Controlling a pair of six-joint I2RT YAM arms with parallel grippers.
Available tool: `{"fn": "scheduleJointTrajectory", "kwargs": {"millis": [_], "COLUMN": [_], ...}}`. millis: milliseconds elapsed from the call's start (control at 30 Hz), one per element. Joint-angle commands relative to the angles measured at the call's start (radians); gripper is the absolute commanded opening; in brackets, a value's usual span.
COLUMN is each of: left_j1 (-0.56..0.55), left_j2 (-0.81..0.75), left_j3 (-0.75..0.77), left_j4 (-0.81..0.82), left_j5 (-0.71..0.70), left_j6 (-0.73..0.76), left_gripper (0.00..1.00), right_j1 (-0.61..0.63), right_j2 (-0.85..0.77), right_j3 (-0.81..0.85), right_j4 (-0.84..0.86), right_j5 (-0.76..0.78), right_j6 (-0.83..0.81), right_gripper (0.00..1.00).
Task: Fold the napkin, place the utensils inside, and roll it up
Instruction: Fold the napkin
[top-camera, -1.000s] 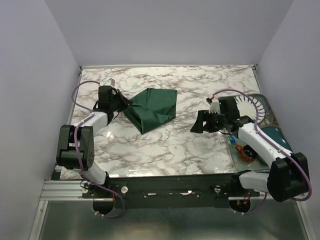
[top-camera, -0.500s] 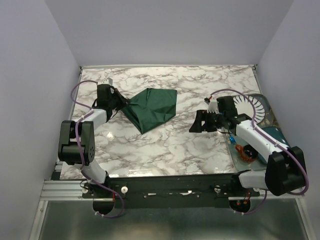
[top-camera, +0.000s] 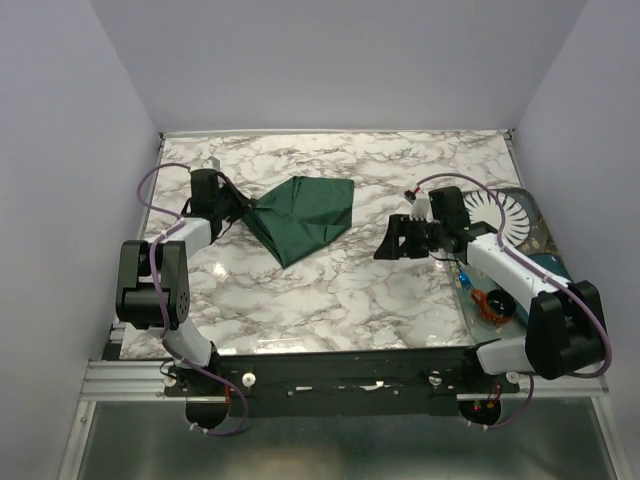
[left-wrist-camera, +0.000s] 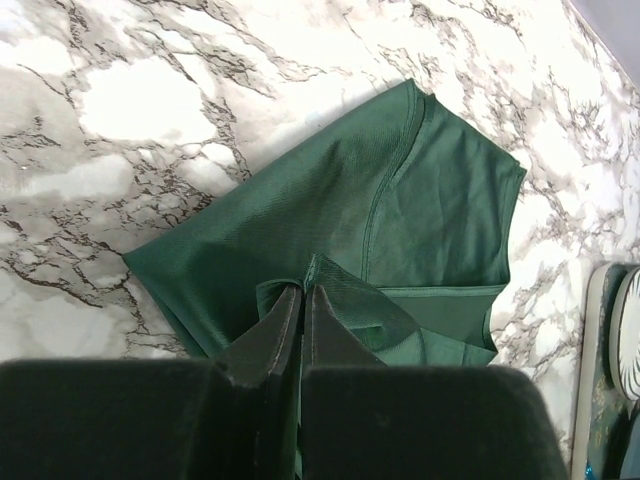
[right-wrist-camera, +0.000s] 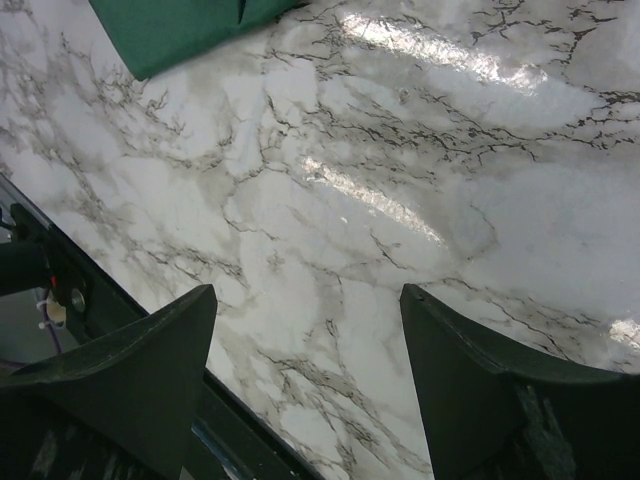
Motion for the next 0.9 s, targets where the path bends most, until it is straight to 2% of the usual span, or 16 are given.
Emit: {"fn": "scheduleJointTrajectory", "kwargs": {"millis": [0, 33, 133, 233, 333, 367, 400, 600, 633, 667, 867], "left_j1": [0.007, 0.007, 0.007, 0.007, 0.007, 0.007, 0.007, 0.007, 0.007, 0.007, -0.008], "left_j2": [0.015, 0.018, 0.027, 0.009, -0.034, -0.045, -0.052, -0.071, -0.065, -0.057, 0.076], "left_j3": [0.020, 0.023, 0.037, 0.046, 0.069, 0.079, 0.100, 0.099, 0.099, 0.103, 0.252], "left_j4": [-0.024, -0.032, -0.068, -0.113, -0.176, -0.203, -0.216, -0.245, -0.245, -0.239, -0.332], "left_j5": [-0.037, -0.044, -0.082, -0.149, -0.250, -0.255, -0.248, -0.117, -0.114, -0.082, 0.007], "left_j6": [-0.005, -0.008, -0.015, -0.010, 0.004, 0.016, 0.028, 0.045, 0.054, 0.065, 0.163], "left_gripper": [0.10, 0.12, 0.27, 0.35, 0.49, 0.68, 0.71, 0.72, 0.72, 0.70, 0.71], "right_j1": [0.027, 0.034, 0.055, 0.070, 0.081, 0.083, 0.081, 0.081, 0.081, 0.083, 0.081], "right_j2": [0.070, 0.087, 0.176, 0.311, 0.414, 0.435, 0.458, 0.590, 0.616, 0.660, 0.761], "right_j3": [0.047, 0.056, 0.113, 0.229, 0.343, 0.369, 0.392, 0.553, 0.576, 0.604, 0.733], "right_j4": [0.074, 0.111, 0.203, 0.225, 0.225, 0.222, 0.220, 0.215, 0.215, 0.212, 0.191], "right_j5": [-0.003, 0.005, 0.046, 0.085, 0.129, 0.131, 0.141, 0.126, 0.114, 0.102, 0.060], "right_j6": [0.036, 0.068, 0.154, 0.229, 0.248, 0.254, 0.251, 0.239, 0.234, 0.233, 0.207], "right_gripper": [0.82, 0.82, 0.82, 0.82, 0.82, 0.81, 0.81, 0.79, 0.77, 0.70, 0.67]}}
